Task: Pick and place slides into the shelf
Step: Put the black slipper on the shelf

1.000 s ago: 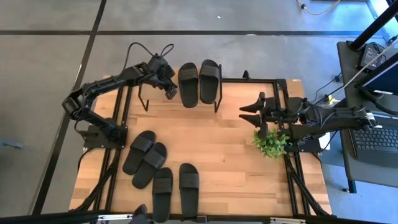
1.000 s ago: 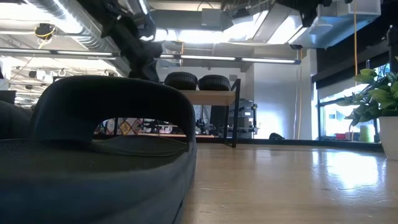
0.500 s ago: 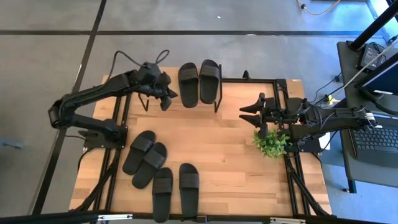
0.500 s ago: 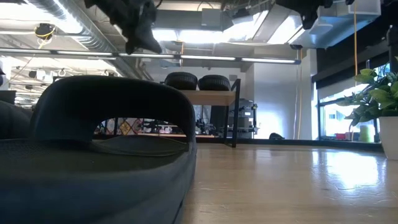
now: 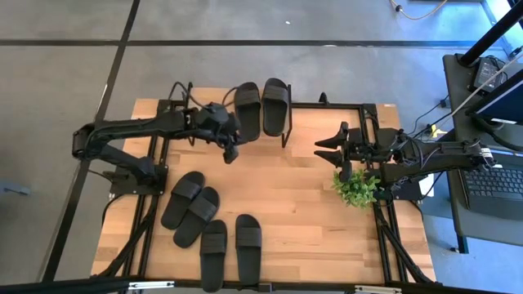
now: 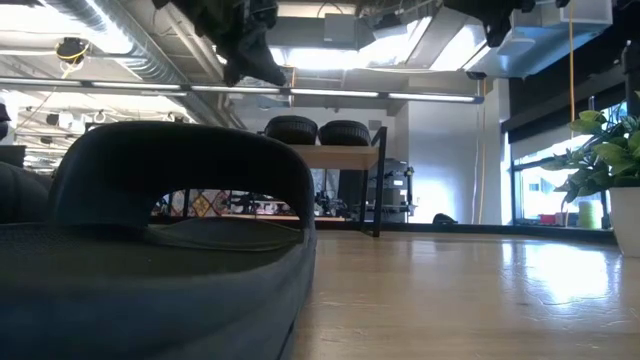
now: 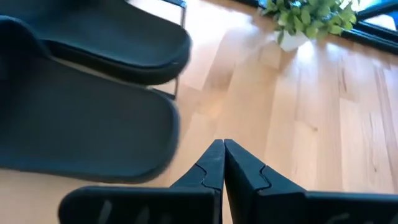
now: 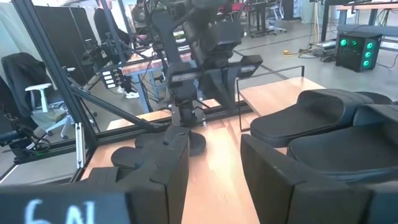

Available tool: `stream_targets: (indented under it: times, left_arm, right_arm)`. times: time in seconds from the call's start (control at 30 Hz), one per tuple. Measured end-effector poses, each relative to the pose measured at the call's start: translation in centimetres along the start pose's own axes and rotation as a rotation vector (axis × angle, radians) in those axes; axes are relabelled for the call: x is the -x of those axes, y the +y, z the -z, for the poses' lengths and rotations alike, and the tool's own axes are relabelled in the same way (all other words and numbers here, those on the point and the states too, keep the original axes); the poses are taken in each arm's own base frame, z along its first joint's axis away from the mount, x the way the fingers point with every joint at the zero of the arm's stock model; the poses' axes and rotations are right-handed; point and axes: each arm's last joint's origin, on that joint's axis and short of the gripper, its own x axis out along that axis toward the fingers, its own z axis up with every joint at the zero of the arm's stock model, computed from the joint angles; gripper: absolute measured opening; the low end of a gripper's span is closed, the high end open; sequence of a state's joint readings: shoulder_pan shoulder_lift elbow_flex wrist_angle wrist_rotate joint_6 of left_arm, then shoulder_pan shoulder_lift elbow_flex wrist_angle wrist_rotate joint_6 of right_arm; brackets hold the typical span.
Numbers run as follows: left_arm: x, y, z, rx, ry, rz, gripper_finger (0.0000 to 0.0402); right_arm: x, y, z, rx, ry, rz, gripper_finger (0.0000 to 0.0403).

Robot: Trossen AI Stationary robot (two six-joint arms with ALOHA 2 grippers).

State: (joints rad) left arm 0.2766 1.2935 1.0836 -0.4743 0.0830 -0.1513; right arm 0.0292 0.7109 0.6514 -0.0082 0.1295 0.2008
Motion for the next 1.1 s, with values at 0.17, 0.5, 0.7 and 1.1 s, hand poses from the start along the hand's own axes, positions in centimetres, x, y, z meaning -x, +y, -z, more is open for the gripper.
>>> stream_targets:
  times: [0.17,0.5,0.7,1.1]
  left_arm:
    - [-1.6,-0.7,0.5,-0.017,0.056,0.015,0.0004]
    - [-4.1,-1.0,1.3,-0.038,0.118,-0.048,0.0004]
    - [-4.1,-0.7,1.3,-0.045,0.100,-0.151,0.0004]
    - [-4.0,0.4,1.1,-0.023,0.091,-0.206,0.0004]
  right_arm:
    - [0.0,0.0,0.0,0.000,0.004,0.001,0.0145]
    - [0.0,0.0,0.2,0.000,0.023,0.005,0.0145]
    - [0.0,0.0,0.2,-0.001,0.023,0.005,0.0145]
    - [0.0,-0.1,0.4,0.002,0.038,0.008,0.0145]
